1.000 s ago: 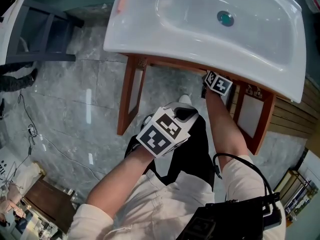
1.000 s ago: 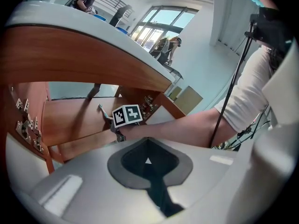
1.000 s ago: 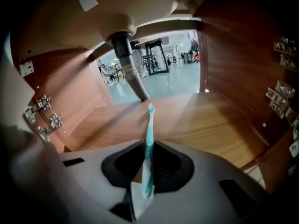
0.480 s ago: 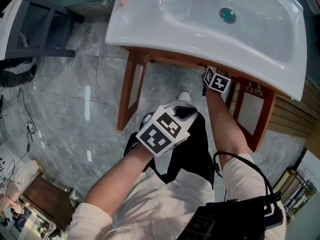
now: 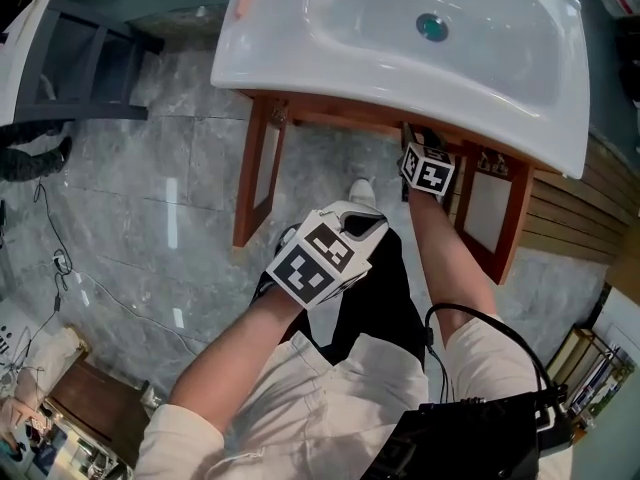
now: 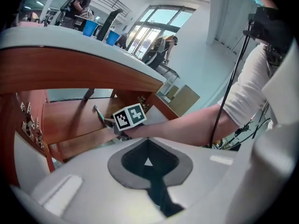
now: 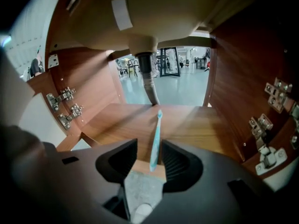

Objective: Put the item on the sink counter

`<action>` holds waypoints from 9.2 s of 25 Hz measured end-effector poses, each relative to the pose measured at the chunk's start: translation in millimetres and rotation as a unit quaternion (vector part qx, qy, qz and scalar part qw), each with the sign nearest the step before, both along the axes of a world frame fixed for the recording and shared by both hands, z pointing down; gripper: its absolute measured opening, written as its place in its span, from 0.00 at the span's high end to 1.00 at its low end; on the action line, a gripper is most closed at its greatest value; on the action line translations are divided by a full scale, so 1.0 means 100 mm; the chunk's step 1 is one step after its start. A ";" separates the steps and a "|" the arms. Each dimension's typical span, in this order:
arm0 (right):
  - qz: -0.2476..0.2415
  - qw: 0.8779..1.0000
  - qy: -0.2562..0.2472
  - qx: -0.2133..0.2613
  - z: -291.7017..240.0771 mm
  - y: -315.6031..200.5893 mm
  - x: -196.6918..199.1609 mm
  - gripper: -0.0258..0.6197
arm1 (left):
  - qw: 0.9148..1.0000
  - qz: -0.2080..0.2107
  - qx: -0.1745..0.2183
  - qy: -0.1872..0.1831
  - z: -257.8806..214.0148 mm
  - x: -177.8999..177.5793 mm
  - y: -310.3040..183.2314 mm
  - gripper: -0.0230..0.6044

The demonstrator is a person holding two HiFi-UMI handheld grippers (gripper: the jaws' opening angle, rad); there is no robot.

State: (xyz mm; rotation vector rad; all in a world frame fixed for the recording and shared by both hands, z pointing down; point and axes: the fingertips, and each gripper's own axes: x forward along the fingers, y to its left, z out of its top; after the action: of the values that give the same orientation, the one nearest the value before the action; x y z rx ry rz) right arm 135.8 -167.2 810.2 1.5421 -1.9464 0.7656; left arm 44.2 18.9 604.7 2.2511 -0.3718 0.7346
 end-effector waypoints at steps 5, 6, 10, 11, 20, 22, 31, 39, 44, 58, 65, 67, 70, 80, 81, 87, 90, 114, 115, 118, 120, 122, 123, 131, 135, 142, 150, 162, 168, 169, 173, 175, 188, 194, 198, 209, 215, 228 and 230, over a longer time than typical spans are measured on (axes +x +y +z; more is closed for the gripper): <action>-0.026 1.000 0.002 -0.002 -0.37 0.31 -0.01 0.72 | 1.000 -0.001 0.006 0.011 -0.33 0.02 0.13 0.96; -0.033 0.999 0.002 -0.003 -0.46 0.39 -0.03 0.72 | 1.000 -0.002 0.008 0.013 -0.41 0.02 0.16 0.96; -0.066 0.998 0.001 -0.003 -0.90 0.68 -0.08 0.73 | 1.000 0.001 0.015 0.025 -0.74 0.00 0.31 0.96; -0.072 0.997 0.001 -0.003 -1.03 0.75 -0.09 0.73 | 0.999 0.003 0.015 0.029 -0.82 -0.02 0.35 0.96; -0.124 0.992 0.000 0.021 -2.39 1.33 -0.20 0.80 | 0.999 0.026 0.031 0.025 -1.52 -0.11 0.72 0.96; -0.128 0.992 -0.005 0.022 -2.64 1.42 -0.24 0.83 | 0.998 0.032 0.037 0.027 -1.65 -0.13 0.78 0.96; -0.144 0.989 -0.030 0.032 -3.68 1.70 -0.38 0.95 | 0.997 0.036 0.048 0.046 -2.25 -0.26 1.07 0.96; -0.189 0.980 -0.024 0.060 -4.20 1.49 -0.20 0.95 | 0.997 0.017 0.064 0.030 -2.52 -0.34 0.98 0.96; -0.221 0.973 -0.025 0.069 -4.27 0.95 0.02 0.95 | 0.998 -0.024 0.054 0.018 -2.49 -0.25 0.58 0.96; -0.370 0.918 0.094 0.112 -4.30 -1.38 0.51 0.83 | 0.996 -0.080 0.045 -0.002 -2.39 0.43 -0.70 0.95; -0.442 0.874 0.170 0.112 -4.06 -2.13 0.37 0.82 | 0.993 -0.113 0.033 -0.019 -2.31 0.39 -0.95 0.96; -0.465 0.857 0.197 0.106 -3.97 -2.26 0.29 0.82 | 0.992 -0.124 0.028 -0.022 -2.27 0.33 -1.01 0.96; -0.494 0.834 0.229 0.091 -3.82 -2.39 0.19 0.82 | 0.990 -0.136 0.020 -0.019 -2.24 0.29 -1.04 0.96; -0.525 0.809 0.262 0.050 -3.49 -2.62 0.16 0.90 | 0.988 -0.156 0.015 -0.017 -2.21 0.24 -1.15 0.96; -0.524 0.809 0.264 0.049 -3.49 -2.62 0.16 0.92 | 0.988 -0.156 0.014 -0.016 -2.22 0.24 -1.14 0.96; -0.513 0.819 0.251 0.053 -3.58 -2.50 0.15 0.92 | 0.988 -0.152 0.016 -0.013 -2.21 0.18 -1.03 0.96; -0.513 0.820 0.250 0.050 -3.64 -2.35 0.15 0.93 | 0.989 -0.144 0.022 -0.011 -2.24 0.16 -0.95 0.96; -0.499 0.838 0.218 0.048 -4.06 0.26 -0.79 0.93 | 0.998 -0.026 0.050 -0.009 -2.30 -0.58 0.64 0.96; -0.499 0.839 0.212 0.047 -3.99 0.40 -0.85 0.93 | 0.998 -0.022 0.049 -0.010 -2.24 -0.61 0.74 0.96; -0.505 0.837 0.203 0.051 -3.69 0.75 -1.02 0.93 | 0.999 -0.015 0.046 -0.016 -1.97 -0.68 0.95 0.96; -0.506 0.841 0.187 0.046 -3.39 0.90 -1.13 0.93 | 0.999 -0.014 0.037 -0.021 -1.77 -0.72 1.00 0.96; -0.506 0.844 0.172 0.031 -3.08 1.08 -1.22 0.93 | 0.999 -0.014 0.024 -0.021 -1.63 -0.75 1.06 0.96; -0.507 0.845 0.168 0.024 -2.95 1.18 -1.26 0.93 | 1.000 -0.014 0.017 -0.019 -1.60 -0.77 1.10 0.96; -0.500 0.851 0.160 -0.009 -1.67 1.34 -1.32 0.93 | 0.999 -0.023 -0.011 -0.023 -0.92 -0.74 0.92 0.96; -0.491 0.856 0.162 -0.007 -1.46 1.22 -1.61 0.93 | 0.999 -0.031 -0.016 -0.023 -0.83 -0.93 0.82 0.96; -0.442 0.881 0.171 -0.005 -1.13 0.96 -1.34 0.93 | 0.999 -0.033 -0.028 -0.023 -0.75 -0.63 0.83 0.96; -0.414 0.889 0.193 -0.015 -0.52 0.48 -1.31 0.93 | 0.998 -0.030 -0.043 -0.020 -0.45 -0.63 0.61 0.96; -0.409 0.883 0.230 -0.010 -0.21 0.07 -1.33 0.93 | 0.998 -0.038 -0.047 -0.011 -0.32 -0.67 0.45 0.96; -0.411 0.879 0.243 -0.017 -0.09 -0.03 -1.31 0.93 | 0.997 -0.051 -0.056 -0.006 -0.27 -0.71 0.42 0.96; -0.412 0.877 0.245 -0.016 -0.08 -0.04 -1.31 0.93 | 0.997 -0.052 -0.057 -0.005 -0.26 -0.71 0.41 0.96; -0.414 0.875 0.251 -0.013 -0.07 -0.03 -1.32 0.93 | 0.997 -0.051 -0.055 0.001 -0.28 -0.70 0.36 0.96; -0.413 0.875 0.253 -0.014 -0.08 -0.02 -1.30 0.93 | 0.997 -0.049 -0.053 0.004 -0.30 -0.68 0.35 0.96; -0.414 0.877 0.242 0.010 -0.37 0.11 -1.27 0.83 | 0.999 -0.035 -0.038 -0.001 -0.43 -0.57 0.39 0.96; -0.423 0.877 0.228 0.019 -0.54 0.32 -1.26 0.83 | 0.999 -0.026 -0.029 -0.001 -0.55 -0.54 0.43 0.96; -0.414 0.890 0.193 0.017 -0.79 0.55 -1.21 0.83 | 1.000 -0.025 -0.019 0.002 -0.69 -0.52 0.49 0.96; -0.330 0.943 0.037 -0.025 -1.96 1.42 -0.88 0.95 | 1.000 -0.010 0.020 0.021 -1.31 -0.21 0.87 0.96; -0.296 0.954 -0.026 -0.038 -2.55 1.77 -0.87 0.95 | 0.999 0.011 0.040 0.033 -1.54 -0.22 1.00 0.96; -0.233 0.969 -0.073 0.034 -3.84 2.25 -0.46 0.95 | 0.997 0.031 0.070 0.028 -1.97 -0.23 1.26 0.96; -0.233 0.969 -0.073 0.039 -3.91 2.35 -0.45 0.95 | 0.996 0.032 0.073 0.028 -1.98 -0.23 1.31 0.96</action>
State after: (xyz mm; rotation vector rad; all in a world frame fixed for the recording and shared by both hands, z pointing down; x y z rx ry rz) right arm 90.4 68.0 419.2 1.0214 -2.3484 0.6148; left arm 20.8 150.1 406.5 2.4251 -0.3361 0.6949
